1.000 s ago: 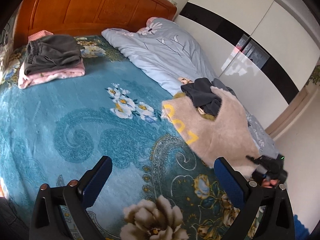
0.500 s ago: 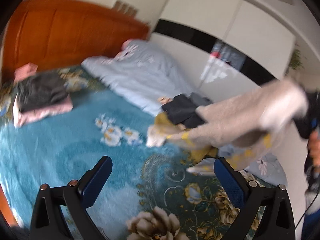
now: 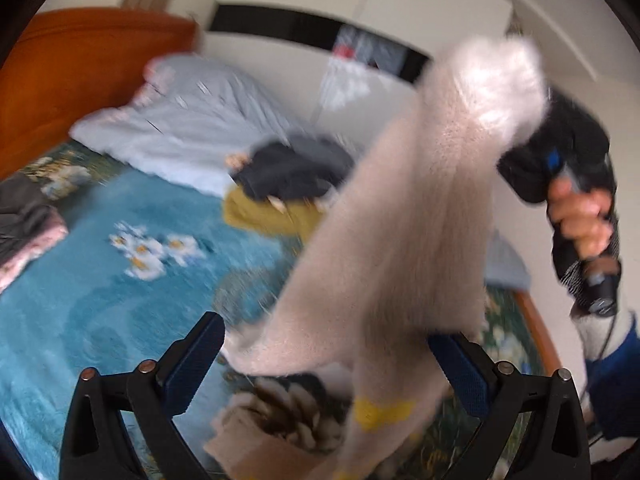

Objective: Fold clothes
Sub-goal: 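Grasp a sweater sleeve with the left gripper while the right gripper holds the sweater up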

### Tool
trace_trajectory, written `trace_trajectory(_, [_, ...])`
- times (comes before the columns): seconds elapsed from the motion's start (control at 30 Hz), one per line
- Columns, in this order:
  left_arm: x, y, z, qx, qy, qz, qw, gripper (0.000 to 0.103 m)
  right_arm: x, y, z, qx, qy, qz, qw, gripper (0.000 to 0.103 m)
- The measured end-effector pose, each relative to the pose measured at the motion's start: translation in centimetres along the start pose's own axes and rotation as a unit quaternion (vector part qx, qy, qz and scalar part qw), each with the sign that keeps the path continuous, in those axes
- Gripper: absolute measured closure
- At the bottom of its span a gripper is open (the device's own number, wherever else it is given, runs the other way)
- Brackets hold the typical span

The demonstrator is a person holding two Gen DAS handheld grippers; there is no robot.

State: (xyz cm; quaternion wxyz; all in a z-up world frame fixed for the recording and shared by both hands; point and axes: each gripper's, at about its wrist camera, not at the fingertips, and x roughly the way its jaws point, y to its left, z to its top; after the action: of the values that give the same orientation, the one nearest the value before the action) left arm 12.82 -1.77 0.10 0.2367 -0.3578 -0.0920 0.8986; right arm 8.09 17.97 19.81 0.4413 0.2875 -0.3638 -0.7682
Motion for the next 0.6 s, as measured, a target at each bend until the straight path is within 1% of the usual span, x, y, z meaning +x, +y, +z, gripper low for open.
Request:
trace_trajectory(0.07, [2.3,-0.8,-0.5,0.012,0.033,-0.009,0.9994,0.0,0.5,-1.9,-0.7,0.035,0.002,-0.003,0.999,0.086])
trace_trajectory(0.13, [4.2,-1.8,-1.1,0.022,0.062,-0.02,0.9976,0.0,0.6,-3.1,-1.3,0.054,0.007,-0.018,0.998,0.086])
trace_trajectory(0.17, [4.5,-2.4,-1.4,0.024,0.069,-0.03,0.9969,0.003,0.5,-3.7,-1.2,0.062,0.01,-0.026,0.998,0.086])
trace_trajectory(0.27, [4.8,-3.9,-1.9,0.024,0.068,-0.07,0.995,0.004,-0.1,-4.9,-1.1,0.083,0.003,-0.038,0.996,0.086])
trace_trajectory(0.33, [4.6,-4.4,-1.9,0.02,0.065,-0.081,0.9944,0.004,-0.4,-5.4,-1.0,0.094,-0.003,-0.042,0.995,0.086])
trace_trajectory(0.43, [3.4,-4.7,-2.1,0.004,0.05,-0.106,0.9931,0.004,-0.7,-5.6,-0.7,0.1,-0.008,-0.047,0.994,0.086])
trace_trajectory(0.47, [3.3,-4.6,-2.0,0.004,0.047,-0.101,0.9938,0.004,-1.1,-5.4,-0.7,0.1,-0.008,-0.048,0.994,0.085])
trace_trajectory(0.53, [3.3,-4.4,-1.6,0.006,0.047,-0.08,0.9957,0.004,-0.9,-5.2,-0.6,0.1,-0.001,-0.051,0.994,0.085])
trace_trajectory(0.6, [3.5,-4.0,-1.5,-0.007,0.048,-0.074,0.996,0.004,-0.8,-5.0,-0.8,0.102,0.008,-0.046,0.994,0.085])
